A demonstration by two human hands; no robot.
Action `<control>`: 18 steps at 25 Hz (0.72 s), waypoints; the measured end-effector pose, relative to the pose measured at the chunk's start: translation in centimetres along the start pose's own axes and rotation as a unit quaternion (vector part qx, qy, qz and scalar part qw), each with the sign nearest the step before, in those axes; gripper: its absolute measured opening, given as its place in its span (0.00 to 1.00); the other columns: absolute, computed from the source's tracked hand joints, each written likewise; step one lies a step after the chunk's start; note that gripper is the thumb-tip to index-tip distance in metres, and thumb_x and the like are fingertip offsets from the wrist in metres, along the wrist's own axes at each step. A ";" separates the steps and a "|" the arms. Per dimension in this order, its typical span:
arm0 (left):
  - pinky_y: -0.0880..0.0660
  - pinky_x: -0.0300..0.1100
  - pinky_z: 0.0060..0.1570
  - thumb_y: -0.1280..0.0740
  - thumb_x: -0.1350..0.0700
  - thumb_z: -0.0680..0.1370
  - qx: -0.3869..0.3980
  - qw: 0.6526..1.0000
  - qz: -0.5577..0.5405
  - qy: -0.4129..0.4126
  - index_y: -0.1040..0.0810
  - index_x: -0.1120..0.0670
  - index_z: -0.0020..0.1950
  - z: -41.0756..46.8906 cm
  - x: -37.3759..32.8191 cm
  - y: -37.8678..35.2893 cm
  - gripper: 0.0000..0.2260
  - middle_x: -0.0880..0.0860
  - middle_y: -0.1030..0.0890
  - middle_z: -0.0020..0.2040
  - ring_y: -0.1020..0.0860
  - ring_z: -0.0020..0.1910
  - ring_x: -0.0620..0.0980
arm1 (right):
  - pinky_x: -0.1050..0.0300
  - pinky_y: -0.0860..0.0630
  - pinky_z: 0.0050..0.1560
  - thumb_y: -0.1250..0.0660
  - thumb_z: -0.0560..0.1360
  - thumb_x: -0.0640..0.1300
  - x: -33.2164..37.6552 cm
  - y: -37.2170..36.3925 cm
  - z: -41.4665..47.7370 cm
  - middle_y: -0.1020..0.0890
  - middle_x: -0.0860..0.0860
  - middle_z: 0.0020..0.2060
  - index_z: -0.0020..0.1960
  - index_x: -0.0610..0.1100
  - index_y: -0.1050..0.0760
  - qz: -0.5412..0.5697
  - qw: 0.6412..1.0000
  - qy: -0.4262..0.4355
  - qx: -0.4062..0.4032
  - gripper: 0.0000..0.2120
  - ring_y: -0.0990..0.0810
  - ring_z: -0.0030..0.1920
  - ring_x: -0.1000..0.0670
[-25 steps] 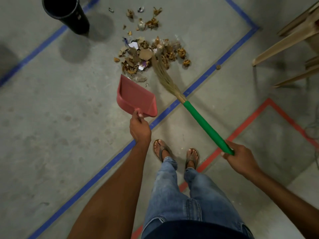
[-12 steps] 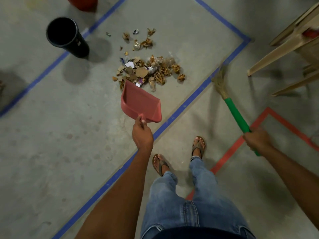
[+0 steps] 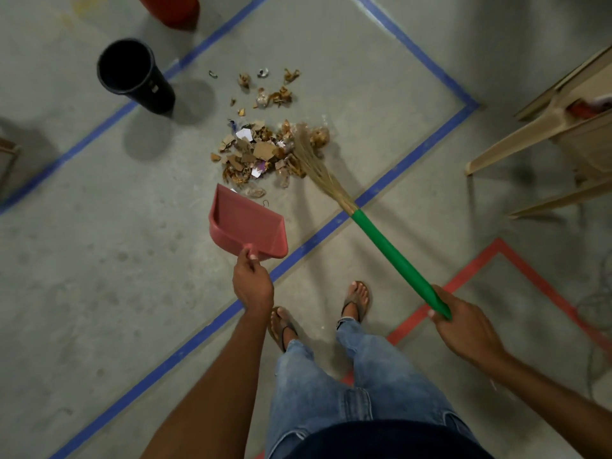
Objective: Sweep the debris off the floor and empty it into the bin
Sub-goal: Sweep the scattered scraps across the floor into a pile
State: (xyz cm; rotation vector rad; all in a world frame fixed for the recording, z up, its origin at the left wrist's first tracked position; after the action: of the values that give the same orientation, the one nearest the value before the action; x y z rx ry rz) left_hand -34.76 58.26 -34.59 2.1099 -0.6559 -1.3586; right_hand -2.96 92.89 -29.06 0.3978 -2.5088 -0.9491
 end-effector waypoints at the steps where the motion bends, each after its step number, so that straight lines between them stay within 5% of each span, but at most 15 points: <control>1: 0.21 0.59 0.57 0.43 0.46 0.84 0.002 1.000 -0.005 0.001 0.24 0.43 0.69 -0.3 -1.0 -0.6 0.16 0.49 0.16 0.59 0.16 0.53 0.55 | 0.47 0.20 0.53 0.32 0.77 0.48 -1.9 1.2 -0.3 0.15 0.42 0.56 0.76 0.53 0.31 -0.016 1.000 -0.001 -0.007 0.28 0.17 0.56 0.37; 5: 0.20 0.58 0.56 0.43 0.46 0.85 0.000 1.000 -0.027 -0.016 0.24 0.43 0.69 -1.1 -5.4 -2.5 0.15 0.47 0.17 0.60 0.16 0.53 0.53 | 0.47 0.22 0.48 0.31 0.77 0.48 -4.5 7.1 2.7 0.15 0.38 0.52 0.76 0.52 0.32 -0.047 0.997 -0.021 -0.050 0.28 0.17 0.52 0.34; 9: 0.20 0.56 0.57 0.44 0.43 0.84 -0.007 0.999 -0.043 -0.031 0.25 0.41 0.69 0.5 -8.8 -3.8 0.16 0.46 0.17 0.63 0.16 0.55 0.52 | 0.46 0.21 0.50 0.29 0.73 0.45 -0.2 11.6 10.5 0.16 0.39 0.51 0.66 0.47 0.25 -0.011 0.997 -0.022 -0.076 0.21 0.17 0.51 0.35; 12: 0.19 0.56 0.57 0.43 0.44 0.84 -0.012 0.998 -0.045 -0.038 0.25 0.41 0.69 2.3 -10.1 -5.3 0.15 0.47 0.18 0.63 0.17 0.57 0.52 | 0.52 0.22 0.40 0.32 0.72 0.42 6.3 13.3 17.7 0.16 0.39 0.41 0.53 0.42 0.20 -0.021 0.997 -0.023 -0.070 0.11 0.17 0.41 0.37; 15: 0.20 0.56 0.57 0.42 0.43 0.84 -0.011 0.999 -0.040 -0.018 0.25 0.40 0.69 4.5 -9.5 -7.1 0.15 0.47 0.18 0.62 0.16 0.56 0.52 | 0.58 0.23 0.30 0.34 0.70 0.42 11.2 12.7 23.4 0.17 0.41 0.38 0.51 0.40 0.20 -0.060 0.997 -0.038 -0.028 0.12 0.17 0.31 0.41; 18: 0.20 0.57 0.57 0.42 0.45 0.84 -0.019 0.999 -0.033 0.014 0.25 0.41 0.69 6.7 -9.1 -8.6 0.15 0.49 0.17 0.62 0.16 0.54 0.54 | 0.53 0.19 0.44 0.35 0.69 0.46 14.6 11.0 25.3 0.16 0.42 0.48 0.57 0.44 0.20 -0.169 0.985 0.007 0.034 0.18 0.15 0.47 0.40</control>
State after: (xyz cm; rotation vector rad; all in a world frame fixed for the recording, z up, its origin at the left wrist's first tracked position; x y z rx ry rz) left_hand -43.45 69.38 -36.68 2.1344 -0.5487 -1.3639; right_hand -29.14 109.02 -34.48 0.8700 -2.5121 -0.9767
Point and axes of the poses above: each hand's wrist, its own z-axis towards the middle knuckle, its own y-axis out of the back of the hand, x = y × z, the point moved 8 cm from there along z, towards the middle knuckle
